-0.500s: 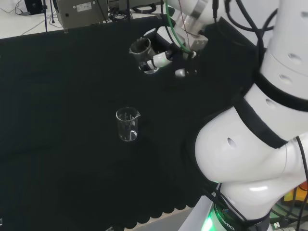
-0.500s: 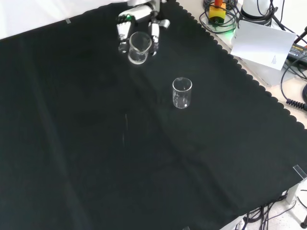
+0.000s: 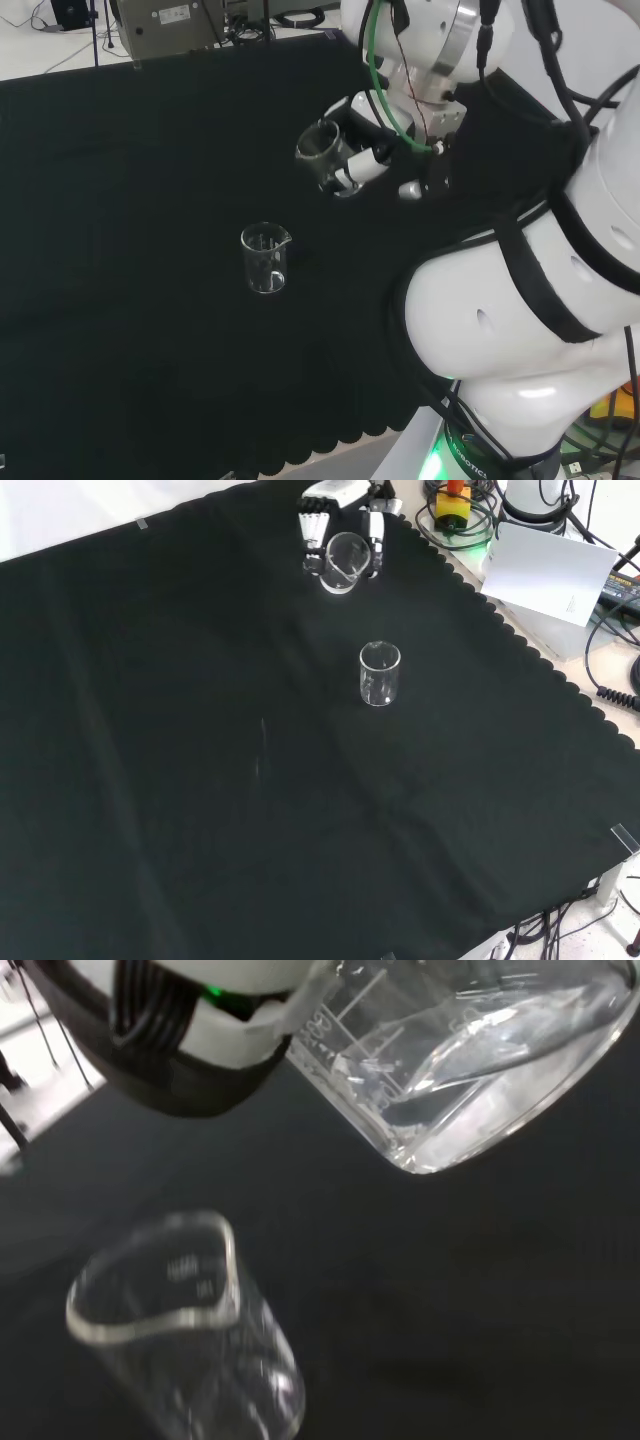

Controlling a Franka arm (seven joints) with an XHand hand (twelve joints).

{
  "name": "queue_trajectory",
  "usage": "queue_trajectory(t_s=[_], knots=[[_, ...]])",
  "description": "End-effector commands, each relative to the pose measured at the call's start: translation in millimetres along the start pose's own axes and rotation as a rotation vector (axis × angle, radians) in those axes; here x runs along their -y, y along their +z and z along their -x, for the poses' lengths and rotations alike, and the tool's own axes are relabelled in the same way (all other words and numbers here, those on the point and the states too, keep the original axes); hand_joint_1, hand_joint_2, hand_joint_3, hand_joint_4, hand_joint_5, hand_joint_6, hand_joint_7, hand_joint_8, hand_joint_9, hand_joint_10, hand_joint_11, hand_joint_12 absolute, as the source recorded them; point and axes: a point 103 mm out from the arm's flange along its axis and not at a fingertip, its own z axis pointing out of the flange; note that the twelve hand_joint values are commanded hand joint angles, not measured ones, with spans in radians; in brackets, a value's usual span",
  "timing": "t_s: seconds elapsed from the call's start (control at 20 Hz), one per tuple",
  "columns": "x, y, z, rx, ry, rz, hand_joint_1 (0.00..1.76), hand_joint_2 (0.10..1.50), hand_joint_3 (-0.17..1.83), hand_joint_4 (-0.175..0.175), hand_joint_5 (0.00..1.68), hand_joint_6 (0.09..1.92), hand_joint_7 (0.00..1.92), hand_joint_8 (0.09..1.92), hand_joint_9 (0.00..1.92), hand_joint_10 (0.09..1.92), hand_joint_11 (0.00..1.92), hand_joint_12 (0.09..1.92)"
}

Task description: Pour the water from the handheld beaker into the one on the table.

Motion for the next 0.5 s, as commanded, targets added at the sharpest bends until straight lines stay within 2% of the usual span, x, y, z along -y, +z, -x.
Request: queue_trajectory(t_s=[0.05, 0.5], knots=[[20, 24, -18, 0.146, 0.007, -0.145, 1.2, 1.02, -0.17, -0.048, 1.52, 0.09, 1.58, 0.61, 1.83, 0.18, 1.46, 0.56], [-2, 38, -40, 0.251, 0.026, -0.238, 1.2, 1.02, -0.17, -0.041, 1.52, 0.09, 1.56, 0.66, 1.83, 0.19, 1.46, 0.58]])
